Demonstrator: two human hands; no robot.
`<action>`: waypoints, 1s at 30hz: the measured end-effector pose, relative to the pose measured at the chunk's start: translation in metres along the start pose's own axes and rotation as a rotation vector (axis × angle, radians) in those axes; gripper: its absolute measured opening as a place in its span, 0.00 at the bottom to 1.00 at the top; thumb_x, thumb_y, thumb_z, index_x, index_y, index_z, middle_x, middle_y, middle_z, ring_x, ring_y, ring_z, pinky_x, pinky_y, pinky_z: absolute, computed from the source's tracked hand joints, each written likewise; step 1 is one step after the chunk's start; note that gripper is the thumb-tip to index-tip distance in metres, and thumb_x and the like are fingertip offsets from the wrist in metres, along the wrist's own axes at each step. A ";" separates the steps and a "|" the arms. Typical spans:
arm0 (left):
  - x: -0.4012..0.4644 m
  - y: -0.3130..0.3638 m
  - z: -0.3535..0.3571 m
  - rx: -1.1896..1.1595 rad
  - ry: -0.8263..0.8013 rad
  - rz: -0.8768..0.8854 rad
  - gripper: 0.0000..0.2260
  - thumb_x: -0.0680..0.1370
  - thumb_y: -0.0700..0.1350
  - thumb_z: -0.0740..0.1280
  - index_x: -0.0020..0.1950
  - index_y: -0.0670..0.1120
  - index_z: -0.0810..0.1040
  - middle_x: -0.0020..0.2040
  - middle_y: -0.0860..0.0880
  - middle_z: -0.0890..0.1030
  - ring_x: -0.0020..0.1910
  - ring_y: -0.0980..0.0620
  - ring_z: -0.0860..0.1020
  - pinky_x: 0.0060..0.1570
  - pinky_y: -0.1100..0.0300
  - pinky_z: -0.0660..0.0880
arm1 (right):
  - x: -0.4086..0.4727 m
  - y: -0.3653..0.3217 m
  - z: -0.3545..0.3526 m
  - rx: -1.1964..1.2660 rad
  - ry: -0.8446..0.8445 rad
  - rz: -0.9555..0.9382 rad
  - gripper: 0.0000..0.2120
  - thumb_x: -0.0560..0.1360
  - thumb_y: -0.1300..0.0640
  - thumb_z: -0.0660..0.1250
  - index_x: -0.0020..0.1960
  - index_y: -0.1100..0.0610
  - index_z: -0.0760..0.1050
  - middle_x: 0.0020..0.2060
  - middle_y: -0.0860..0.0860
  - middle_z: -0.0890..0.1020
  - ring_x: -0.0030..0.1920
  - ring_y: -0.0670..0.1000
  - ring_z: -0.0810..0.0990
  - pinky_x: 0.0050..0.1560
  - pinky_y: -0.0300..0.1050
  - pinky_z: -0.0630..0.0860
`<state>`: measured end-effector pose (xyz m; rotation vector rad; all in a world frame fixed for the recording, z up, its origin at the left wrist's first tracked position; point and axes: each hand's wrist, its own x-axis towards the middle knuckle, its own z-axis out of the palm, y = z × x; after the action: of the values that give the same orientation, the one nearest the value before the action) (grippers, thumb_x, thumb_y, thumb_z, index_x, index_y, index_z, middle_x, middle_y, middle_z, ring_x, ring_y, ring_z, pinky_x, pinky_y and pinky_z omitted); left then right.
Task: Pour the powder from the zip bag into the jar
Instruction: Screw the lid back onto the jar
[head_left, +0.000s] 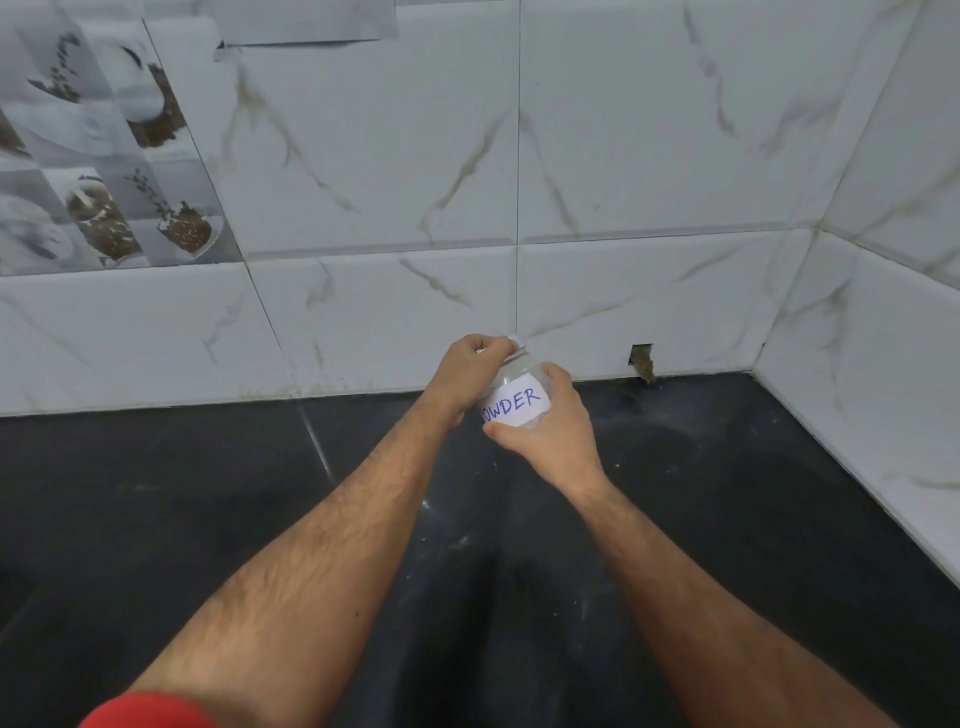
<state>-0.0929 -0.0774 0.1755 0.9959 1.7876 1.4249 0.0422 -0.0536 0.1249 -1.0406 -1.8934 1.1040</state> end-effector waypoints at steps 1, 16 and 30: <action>0.000 0.001 0.000 0.002 -0.009 0.009 0.14 0.72 0.55 0.68 0.47 0.45 0.80 0.43 0.50 0.82 0.44 0.52 0.81 0.44 0.58 0.75 | 0.001 -0.001 -0.002 0.025 -0.015 0.010 0.44 0.58 0.44 0.81 0.69 0.48 0.65 0.56 0.44 0.78 0.53 0.46 0.80 0.48 0.41 0.79; -0.003 0.007 -0.035 -0.199 -0.185 -0.024 0.25 0.68 0.45 0.67 0.65 0.53 0.74 0.60 0.47 0.79 0.58 0.51 0.76 0.65 0.51 0.70 | 0.008 0.012 -0.021 0.354 -0.164 0.115 0.37 0.67 0.60 0.81 0.69 0.54 0.66 0.57 0.50 0.79 0.56 0.50 0.81 0.49 0.45 0.83; -0.001 0.007 -0.013 0.100 -0.111 -0.010 0.41 0.62 0.73 0.72 0.62 0.43 0.78 0.58 0.43 0.84 0.56 0.45 0.83 0.62 0.48 0.78 | -0.003 0.009 -0.013 0.212 -0.149 0.049 0.40 0.63 0.55 0.82 0.69 0.49 0.65 0.54 0.43 0.79 0.55 0.46 0.81 0.52 0.40 0.80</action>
<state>-0.1027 -0.0836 0.1849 1.0935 1.7947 1.2597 0.0573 -0.0486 0.1213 -0.9115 -1.8236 1.4115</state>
